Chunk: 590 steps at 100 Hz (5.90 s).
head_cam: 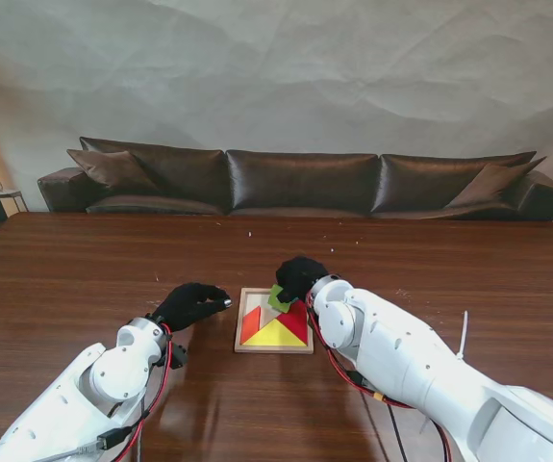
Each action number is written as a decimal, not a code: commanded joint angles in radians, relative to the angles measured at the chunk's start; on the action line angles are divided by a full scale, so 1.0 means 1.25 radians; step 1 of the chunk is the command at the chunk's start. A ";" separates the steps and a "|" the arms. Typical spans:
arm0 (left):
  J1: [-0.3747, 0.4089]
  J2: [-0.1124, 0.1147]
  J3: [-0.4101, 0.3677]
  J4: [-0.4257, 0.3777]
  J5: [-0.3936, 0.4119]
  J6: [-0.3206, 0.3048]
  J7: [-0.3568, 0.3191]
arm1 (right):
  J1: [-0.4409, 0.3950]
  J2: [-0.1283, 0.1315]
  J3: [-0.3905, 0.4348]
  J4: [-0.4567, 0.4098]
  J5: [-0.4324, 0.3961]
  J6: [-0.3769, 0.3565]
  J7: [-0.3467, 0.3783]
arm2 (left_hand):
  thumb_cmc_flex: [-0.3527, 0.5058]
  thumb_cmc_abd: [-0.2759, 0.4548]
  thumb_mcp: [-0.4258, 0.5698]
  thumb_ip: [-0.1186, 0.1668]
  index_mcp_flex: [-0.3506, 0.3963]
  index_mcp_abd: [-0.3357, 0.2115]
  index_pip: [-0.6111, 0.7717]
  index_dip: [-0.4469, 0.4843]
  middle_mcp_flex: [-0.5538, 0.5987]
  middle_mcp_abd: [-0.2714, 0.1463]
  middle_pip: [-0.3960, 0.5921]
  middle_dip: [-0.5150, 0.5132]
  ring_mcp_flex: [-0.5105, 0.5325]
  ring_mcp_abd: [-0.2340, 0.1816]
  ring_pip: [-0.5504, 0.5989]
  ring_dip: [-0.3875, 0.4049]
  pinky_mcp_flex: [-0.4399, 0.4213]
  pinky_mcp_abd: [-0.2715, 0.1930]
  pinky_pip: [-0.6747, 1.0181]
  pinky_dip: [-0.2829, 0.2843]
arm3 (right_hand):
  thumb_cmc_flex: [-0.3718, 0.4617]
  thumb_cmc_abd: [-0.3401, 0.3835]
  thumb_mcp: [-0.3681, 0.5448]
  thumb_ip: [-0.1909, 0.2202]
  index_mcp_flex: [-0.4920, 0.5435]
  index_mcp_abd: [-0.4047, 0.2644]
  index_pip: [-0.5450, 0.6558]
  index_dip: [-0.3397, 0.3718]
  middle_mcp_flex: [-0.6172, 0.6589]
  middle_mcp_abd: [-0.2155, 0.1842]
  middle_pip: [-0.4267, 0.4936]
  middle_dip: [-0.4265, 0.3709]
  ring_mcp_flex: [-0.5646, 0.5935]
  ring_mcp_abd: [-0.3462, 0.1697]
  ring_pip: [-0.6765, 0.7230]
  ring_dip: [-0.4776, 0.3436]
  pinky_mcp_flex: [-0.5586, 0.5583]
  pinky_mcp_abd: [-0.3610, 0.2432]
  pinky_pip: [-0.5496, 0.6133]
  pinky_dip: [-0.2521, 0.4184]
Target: Assemble the tangram pieces into a square
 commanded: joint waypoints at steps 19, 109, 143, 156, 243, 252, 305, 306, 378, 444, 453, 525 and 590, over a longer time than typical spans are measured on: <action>0.007 -0.002 -0.005 -0.006 -0.003 0.002 -0.017 | -0.017 -0.025 0.012 -0.012 0.045 0.060 0.015 | 0.018 0.036 -0.015 0.022 0.007 0.003 -0.006 -0.005 -0.002 0.006 -0.009 -0.010 -0.026 -0.001 -0.012 -0.012 -0.016 -0.003 -0.023 0.014 | 0.027 0.018 0.027 0.047 0.005 -0.054 0.032 0.023 0.015 -0.005 0.028 -0.010 -0.020 -0.018 0.011 0.003 0.192 -0.002 0.005 0.013; 0.004 0.001 -0.004 -0.001 -0.014 -0.008 -0.037 | -0.049 -0.111 0.058 0.018 0.140 0.265 -0.089 | 0.020 0.040 -0.023 0.023 0.014 0.005 -0.003 -0.005 -0.002 0.006 -0.009 -0.010 -0.023 0.001 -0.011 -0.011 -0.011 -0.004 -0.019 0.018 | 0.056 -0.032 0.040 0.027 0.035 -0.004 0.036 0.007 0.046 0.023 0.015 -0.011 -0.021 0.003 0.047 0.014 0.212 0.043 0.011 0.006; 0.002 0.002 -0.002 0.002 -0.017 -0.010 -0.041 | -0.043 -0.110 0.044 0.038 0.118 0.266 -0.085 | 0.020 0.040 -0.023 0.023 0.015 0.010 -0.003 -0.004 0.002 0.012 -0.008 -0.009 -0.018 0.003 -0.002 -0.004 -0.005 -0.003 -0.013 0.025 | 0.021 -0.049 0.038 0.020 0.019 -0.047 0.029 -0.014 0.024 0.002 0.014 -0.013 -0.021 -0.009 0.044 0.009 0.207 0.016 0.020 0.005; 0.002 0.002 -0.001 0.002 -0.017 -0.011 -0.043 | -0.043 -0.101 0.039 0.027 0.100 0.274 -0.083 | 0.020 0.040 -0.023 0.023 0.017 0.009 -0.002 -0.004 0.006 0.014 -0.006 -0.008 -0.016 0.004 0.002 -0.001 -0.003 -0.003 -0.011 0.028 | 0.018 -0.110 0.048 0.011 -0.016 -0.047 0.038 -0.008 -0.008 0.002 0.029 -0.007 -0.021 -0.006 0.044 0.008 0.195 0.012 0.023 0.007; -0.001 0.003 0.002 0.006 -0.025 -0.011 -0.051 | -0.040 -0.042 0.013 -0.056 0.014 0.288 -0.026 | 0.020 0.041 -0.023 0.023 0.020 0.013 -0.001 -0.004 0.007 0.017 -0.007 -0.005 -0.013 0.008 0.012 0.009 0.007 -0.001 0.001 0.053 | -0.141 -0.096 -0.033 0.173 -0.067 0.003 -0.181 0.122 -0.132 0.015 0.055 -0.031 -0.026 0.020 -0.048 -0.010 0.125 0.007 0.028 0.016; -0.001 0.003 0.001 0.006 -0.024 -0.011 -0.051 | -0.038 -0.036 0.007 -0.062 -0.001 0.289 -0.023 | 0.020 0.040 -0.022 0.023 0.020 0.015 -0.001 -0.004 0.008 0.020 -0.007 -0.005 -0.012 0.007 0.013 0.010 0.008 -0.001 0.001 0.055 | -0.141 -0.085 -0.038 0.174 -0.067 0.005 -0.203 0.121 -0.138 0.017 0.058 -0.031 -0.025 0.023 -0.055 -0.010 0.118 0.006 0.031 0.017; -0.002 0.004 0.002 0.007 -0.022 -0.014 -0.052 | -0.038 -0.009 -0.011 -0.100 -0.059 0.307 -0.004 | 0.019 0.041 -0.023 0.023 0.022 0.014 -0.001 -0.003 0.009 0.019 -0.006 -0.004 -0.011 0.008 0.014 0.010 0.009 0.001 0.001 0.062 | -0.235 0.247 -0.149 0.212 -0.080 -0.027 -0.251 0.103 -0.150 0.015 0.053 -0.036 -0.027 0.037 -0.079 -0.005 0.091 -0.003 0.045 0.021; -0.002 0.004 0.002 0.007 -0.022 -0.014 -0.052 | -0.038 -0.008 -0.011 -0.100 -0.060 0.307 -0.003 | 0.019 0.042 -0.023 0.023 0.020 0.014 -0.001 -0.004 0.008 0.017 -0.007 -0.004 -0.012 0.007 0.014 0.010 0.009 0.000 0.000 0.062 | -0.235 0.249 -0.150 0.213 -0.080 -0.028 -0.252 0.103 -0.150 0.015 0.053 -0.036 -0.027 0.038 -0.080 -0.005 0.091 -0.003 0.045 0.021; -0.002 0.005 0.002 0.007 -0.024 -0.014 -0.057 | -0.040 0.017 -0.023 -0.140 -0.098 0.305 0.026 | 0.023 0.043 -0.025 0.022 0.024 0.017 0.000 -0.003 0.010 0.022 -0.007 -0.004 -0.010 0.010 0.015 0.011 0.016 0.001 0.003 0.068 | -0.266 0.362 -0.197 0.229 -0.098 -0.076 -0.299 0.073 -0.175 0.011 0.069 -0.018 -0.034 0.044 -0.072 0.011 0.060 -0.004 0.066 0.029; -0.003 0.005 0.003 0.007 -0.025 -0.013 -0.059 | -0.057 0.025 -0.025 -0.156 -0.108 0.299 0.029 | 0.023 0.044 -0.026 0.022 0.023 0.017 -0.001 -0.003 0.011 0.022 -0.007 -0.004 -0.009 0.008 0.016 0.011 0.016 0.002 0.006 0.077 | -0.270 0.377 -0.206 0.232 -0.094 -0.038 -0.304 -0.028 -0.193 0.011 0.096 0.018 -0.047 0.046 -0.033 0.014 0.046 -0.002 0.079 0.028; -0.002 0.005 0.003 0.007 -0.025 -0.013 -0.060 | -0.063 0.028 -0.022 -0.167 -0.115 0.300 0.024 | 0.023 0.044 -0.027 0.022 0.023 0.018 0.000 -0.003 0.011 0.022 -0.006 -0.004 -0.009 0.010 0.016 0.011 0.017 0.002 0.006 0.078 | -0.270 0.377 -0.206 0.233 -0.101 -0.014 -0.308 -0.032 -0.190 0.012 0.090 0.013 -0.045 0.044 -0.035 0.012 0.048 -0.003 0.080 0.027; 0.004 0.006 -0.003 -0.002 -0.021 -0.009 -0.059 | -0.173 0.151 0.133 -0.421 -0.265 0.306 0.116 | 0.024 0.045 -0.030 0.022 0.022 0.017 -0.001 -0.003 0.010 0.022 -0.007 -0.004 -0.011 0.008 0.015 0.010 0.016 0.001 0.005 0.080 | -0.218 0.200 -0.189 0.218 -0.244 -0.054 -0.324 -0.029 -0.304 0.013 0.072 0.001 -0.139 0.055 -0.097 -0.008 -0.020 0.012 0.024 0.014; 0.004 0.007 -0.005 -0.001 -0.016 -0.023 -0.057 | -0.449 0.226 0.373 -0.602 -0.445 0.260 0.186 | 0.026 0.045 -0.031 0.022 0.023 0.018 -0.001 -0.003 0.009 0.024 -0.007 -0.004 -0.011 0.009 0.014 0.010 0.014 0.001 0.003 0.080 | -0.188 -0.213 -0.011 0.140 -0.320 -0.083 -0.344 -0.018 -0.470 0.034 0.074 -0.013 -0.271 0.073 -0.178 -0.034 -0.119 0.053 -0.098 0.001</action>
